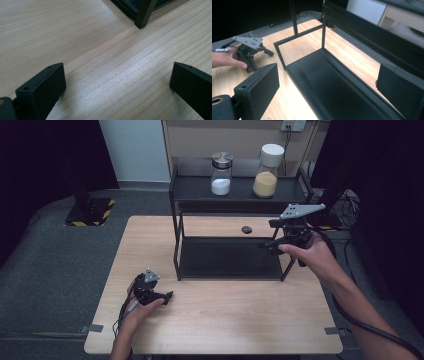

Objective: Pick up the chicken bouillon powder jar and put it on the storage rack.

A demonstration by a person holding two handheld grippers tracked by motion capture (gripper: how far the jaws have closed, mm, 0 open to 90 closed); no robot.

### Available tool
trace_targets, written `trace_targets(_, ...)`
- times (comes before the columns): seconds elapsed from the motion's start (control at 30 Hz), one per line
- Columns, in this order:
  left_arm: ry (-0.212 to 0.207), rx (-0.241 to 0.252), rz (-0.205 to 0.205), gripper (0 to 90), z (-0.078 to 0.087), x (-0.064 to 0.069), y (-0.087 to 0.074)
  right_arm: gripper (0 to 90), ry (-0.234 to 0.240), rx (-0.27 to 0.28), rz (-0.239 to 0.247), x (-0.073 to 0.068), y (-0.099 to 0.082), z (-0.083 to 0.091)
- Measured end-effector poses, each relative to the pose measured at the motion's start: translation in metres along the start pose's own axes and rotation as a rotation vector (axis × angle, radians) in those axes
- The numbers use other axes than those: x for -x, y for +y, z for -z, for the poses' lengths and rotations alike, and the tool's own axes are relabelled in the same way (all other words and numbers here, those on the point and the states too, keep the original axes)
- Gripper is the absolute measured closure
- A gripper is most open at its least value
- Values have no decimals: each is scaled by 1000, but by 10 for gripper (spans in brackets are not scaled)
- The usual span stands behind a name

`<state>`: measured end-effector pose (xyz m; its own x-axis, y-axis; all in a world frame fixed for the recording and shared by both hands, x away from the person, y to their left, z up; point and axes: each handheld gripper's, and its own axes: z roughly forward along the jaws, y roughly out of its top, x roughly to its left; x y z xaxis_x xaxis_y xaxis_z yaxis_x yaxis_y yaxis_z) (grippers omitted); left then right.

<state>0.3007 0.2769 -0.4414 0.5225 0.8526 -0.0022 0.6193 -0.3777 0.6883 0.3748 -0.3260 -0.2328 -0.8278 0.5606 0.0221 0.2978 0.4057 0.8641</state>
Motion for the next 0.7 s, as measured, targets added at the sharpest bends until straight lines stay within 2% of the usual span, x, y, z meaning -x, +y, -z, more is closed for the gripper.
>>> trace_targets(0.33,1,0,1,0,0,0,0,52,-3,-30,20,-4,-18,-13)
trace_targets(0.7,1,1,2,0,0,0,0,49,2,-60,7,-8,-41,-27)
